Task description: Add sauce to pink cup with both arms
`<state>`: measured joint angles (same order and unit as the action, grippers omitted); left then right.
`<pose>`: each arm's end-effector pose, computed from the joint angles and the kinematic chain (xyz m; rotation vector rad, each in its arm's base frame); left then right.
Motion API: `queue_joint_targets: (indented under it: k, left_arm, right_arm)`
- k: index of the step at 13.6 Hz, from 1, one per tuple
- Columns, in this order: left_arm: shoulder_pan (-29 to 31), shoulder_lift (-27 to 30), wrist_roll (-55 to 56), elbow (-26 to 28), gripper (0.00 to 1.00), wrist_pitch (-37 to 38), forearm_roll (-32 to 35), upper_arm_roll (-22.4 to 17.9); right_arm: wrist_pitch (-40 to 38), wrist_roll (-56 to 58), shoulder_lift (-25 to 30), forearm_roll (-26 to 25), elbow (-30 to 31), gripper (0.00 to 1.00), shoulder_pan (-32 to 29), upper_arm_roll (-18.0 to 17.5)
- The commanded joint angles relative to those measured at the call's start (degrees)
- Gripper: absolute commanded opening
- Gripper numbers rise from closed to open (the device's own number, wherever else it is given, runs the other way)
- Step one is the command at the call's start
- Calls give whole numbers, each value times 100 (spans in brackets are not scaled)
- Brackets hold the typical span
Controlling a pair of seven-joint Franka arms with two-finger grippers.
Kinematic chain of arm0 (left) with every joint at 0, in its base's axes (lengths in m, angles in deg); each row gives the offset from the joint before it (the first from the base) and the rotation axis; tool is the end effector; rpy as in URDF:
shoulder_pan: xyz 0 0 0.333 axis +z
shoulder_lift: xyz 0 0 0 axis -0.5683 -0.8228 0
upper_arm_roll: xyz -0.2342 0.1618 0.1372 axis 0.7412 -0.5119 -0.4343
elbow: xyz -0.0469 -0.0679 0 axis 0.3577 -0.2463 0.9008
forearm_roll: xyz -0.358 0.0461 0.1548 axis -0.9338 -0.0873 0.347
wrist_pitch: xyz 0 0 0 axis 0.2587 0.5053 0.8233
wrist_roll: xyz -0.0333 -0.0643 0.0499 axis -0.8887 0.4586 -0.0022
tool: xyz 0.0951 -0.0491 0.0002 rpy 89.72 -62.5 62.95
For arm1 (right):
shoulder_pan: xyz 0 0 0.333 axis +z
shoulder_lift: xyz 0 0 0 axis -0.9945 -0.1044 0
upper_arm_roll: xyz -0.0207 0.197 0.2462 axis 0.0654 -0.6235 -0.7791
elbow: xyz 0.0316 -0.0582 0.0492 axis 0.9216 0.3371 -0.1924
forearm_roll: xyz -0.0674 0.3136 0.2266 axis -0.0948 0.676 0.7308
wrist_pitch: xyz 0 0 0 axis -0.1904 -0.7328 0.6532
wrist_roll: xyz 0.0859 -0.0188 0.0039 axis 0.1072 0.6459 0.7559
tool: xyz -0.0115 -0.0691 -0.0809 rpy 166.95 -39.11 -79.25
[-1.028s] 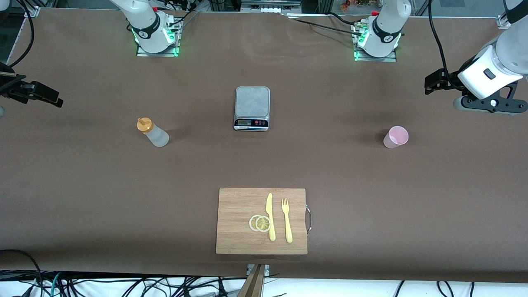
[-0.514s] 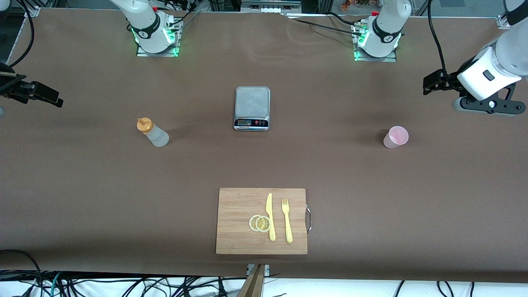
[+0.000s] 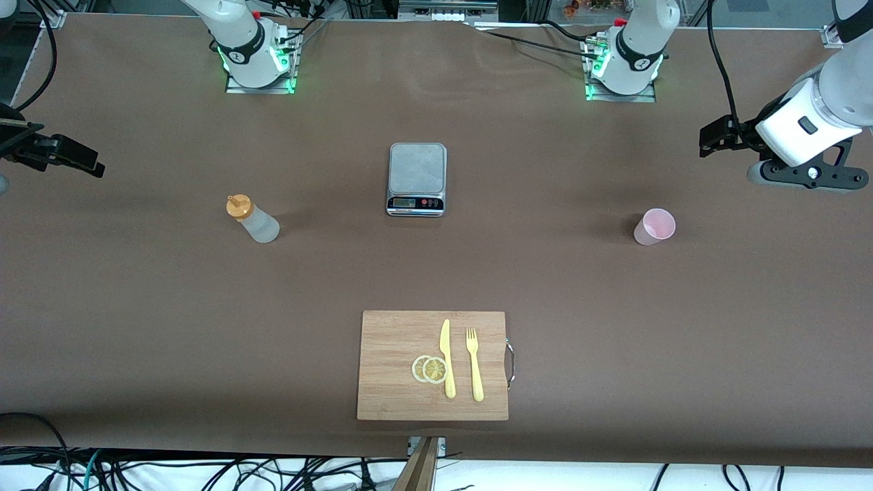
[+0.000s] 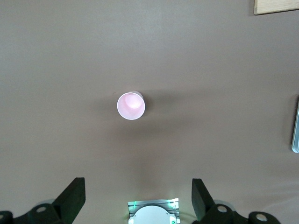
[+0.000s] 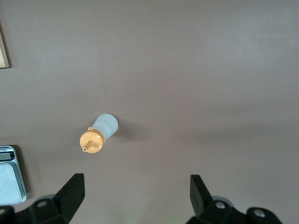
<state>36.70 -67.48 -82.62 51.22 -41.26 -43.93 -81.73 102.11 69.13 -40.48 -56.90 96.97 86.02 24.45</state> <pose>0.5462 -0.0550 0.5933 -3.1008 0.1580 0.3331 0.5593 -0.0441 0.5879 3.1314 -0.1649 -0.1069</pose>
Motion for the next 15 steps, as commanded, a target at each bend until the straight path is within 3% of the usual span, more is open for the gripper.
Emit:
queue_joint_targets:
  k: [1,15]
  left_arm:
    - [22,-64,58,-152,100,103,-130,-6]
    - [22,-143,66,-266,100,103,-130,-6]
  right_arm:
    - [-65,32,43,-3,9,100,10,-8]
    - [-65,40,43,-3,9,100,10,1]
